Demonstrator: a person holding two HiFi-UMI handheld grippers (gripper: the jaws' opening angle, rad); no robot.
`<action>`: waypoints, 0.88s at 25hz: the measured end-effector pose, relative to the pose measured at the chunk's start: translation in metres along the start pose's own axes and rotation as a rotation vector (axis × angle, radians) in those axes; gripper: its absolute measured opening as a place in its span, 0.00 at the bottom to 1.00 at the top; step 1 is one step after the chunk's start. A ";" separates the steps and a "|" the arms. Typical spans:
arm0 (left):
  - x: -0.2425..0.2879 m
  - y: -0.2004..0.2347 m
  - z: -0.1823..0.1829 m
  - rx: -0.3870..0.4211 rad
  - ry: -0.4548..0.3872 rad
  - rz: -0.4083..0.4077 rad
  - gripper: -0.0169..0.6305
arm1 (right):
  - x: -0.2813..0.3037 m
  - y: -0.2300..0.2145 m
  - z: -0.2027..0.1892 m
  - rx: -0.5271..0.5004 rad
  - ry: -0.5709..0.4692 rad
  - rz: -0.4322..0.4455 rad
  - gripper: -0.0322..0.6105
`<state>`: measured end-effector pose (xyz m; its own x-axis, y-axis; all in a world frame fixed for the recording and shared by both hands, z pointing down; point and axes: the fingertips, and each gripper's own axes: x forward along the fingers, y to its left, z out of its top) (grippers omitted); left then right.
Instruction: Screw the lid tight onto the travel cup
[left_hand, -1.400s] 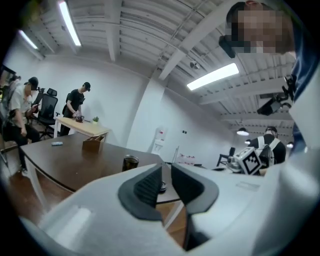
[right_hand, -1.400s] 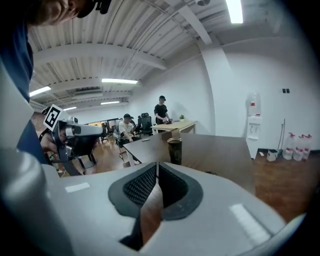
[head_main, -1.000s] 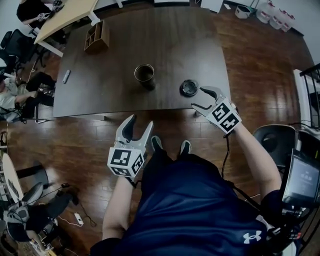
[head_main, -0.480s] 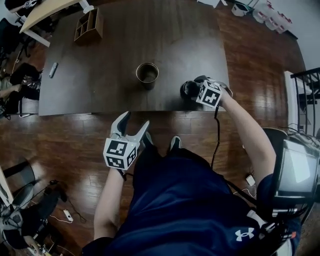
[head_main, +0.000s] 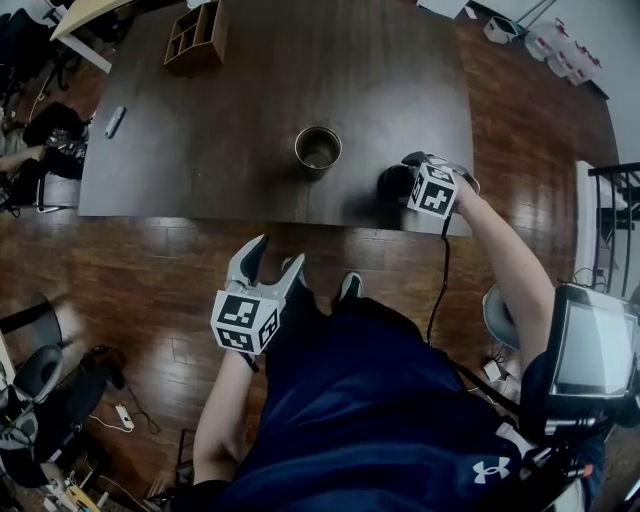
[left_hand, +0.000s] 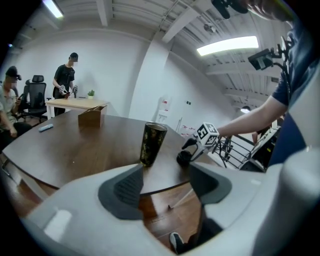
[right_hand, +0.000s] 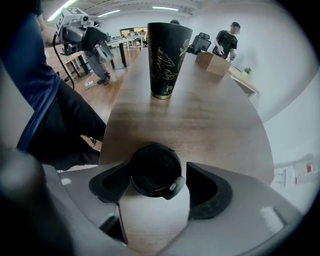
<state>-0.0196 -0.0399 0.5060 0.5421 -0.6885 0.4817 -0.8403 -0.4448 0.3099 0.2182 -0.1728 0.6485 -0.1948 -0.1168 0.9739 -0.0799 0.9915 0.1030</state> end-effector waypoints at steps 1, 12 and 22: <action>0.001 -0.002 0.002 0.000 -0.005 -0.006 0.47 | 0.000 0.000 0.001 -0.035 0.012 0.002 0.60; -0.002 0.008 0.006 -0.046 -0.038 -0.009 0.45 | 0.013 -0.001 0.001 -0.048 0.084 0.076 0.58; 0.010 0.018 0.013 -0.037 -0.051 -0.060 0.44 | -0.033 -0.001 0.035 0.052 -0.025 0.041 0.57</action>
<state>-0.0290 -0.0623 0.5061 0.5904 -0.6896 0.4194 -0.8050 -0.4657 0.3674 0.1905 -0.1723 0.6093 -0.2238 -0.0780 0.9715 -0.1216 0.9912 0.0515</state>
